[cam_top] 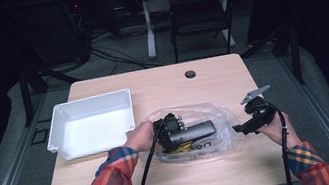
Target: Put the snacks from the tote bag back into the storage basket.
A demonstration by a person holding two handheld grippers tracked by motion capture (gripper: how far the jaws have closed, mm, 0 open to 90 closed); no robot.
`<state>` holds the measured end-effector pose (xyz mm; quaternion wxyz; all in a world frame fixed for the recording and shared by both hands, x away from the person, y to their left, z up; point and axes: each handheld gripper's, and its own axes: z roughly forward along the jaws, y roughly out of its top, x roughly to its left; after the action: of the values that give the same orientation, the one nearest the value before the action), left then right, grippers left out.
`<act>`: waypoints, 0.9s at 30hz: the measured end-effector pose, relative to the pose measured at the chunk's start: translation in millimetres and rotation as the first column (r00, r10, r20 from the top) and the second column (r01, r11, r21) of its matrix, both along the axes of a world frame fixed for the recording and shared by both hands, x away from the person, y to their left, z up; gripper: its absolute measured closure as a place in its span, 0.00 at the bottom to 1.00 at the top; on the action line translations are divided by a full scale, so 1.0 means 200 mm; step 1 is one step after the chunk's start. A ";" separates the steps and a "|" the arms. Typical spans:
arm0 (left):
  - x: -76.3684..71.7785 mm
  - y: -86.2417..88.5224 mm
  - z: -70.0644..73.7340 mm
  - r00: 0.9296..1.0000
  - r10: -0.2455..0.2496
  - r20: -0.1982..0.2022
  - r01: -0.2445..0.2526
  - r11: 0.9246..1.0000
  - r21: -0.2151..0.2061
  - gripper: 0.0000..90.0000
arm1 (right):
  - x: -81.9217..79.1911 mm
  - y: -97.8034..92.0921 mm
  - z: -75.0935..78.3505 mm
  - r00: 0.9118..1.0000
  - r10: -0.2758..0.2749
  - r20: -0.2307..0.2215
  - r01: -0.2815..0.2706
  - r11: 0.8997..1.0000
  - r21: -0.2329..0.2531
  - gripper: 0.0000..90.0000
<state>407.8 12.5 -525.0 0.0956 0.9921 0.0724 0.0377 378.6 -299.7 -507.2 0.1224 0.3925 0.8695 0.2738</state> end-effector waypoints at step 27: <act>-0.01 0.02 0.22 0.999 -0.022 0.035 0.023 0.999 -0.045 0.48 | 0.01 -0.03 0.00 1.000 -0.011 -0.003 0.011 1.000 0.001 0.12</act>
<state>405.6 16.0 -481.8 0.1196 0.9896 0.0604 0.0523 380.3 -305.6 -506.5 0.1224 0.3978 0.8673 0.2732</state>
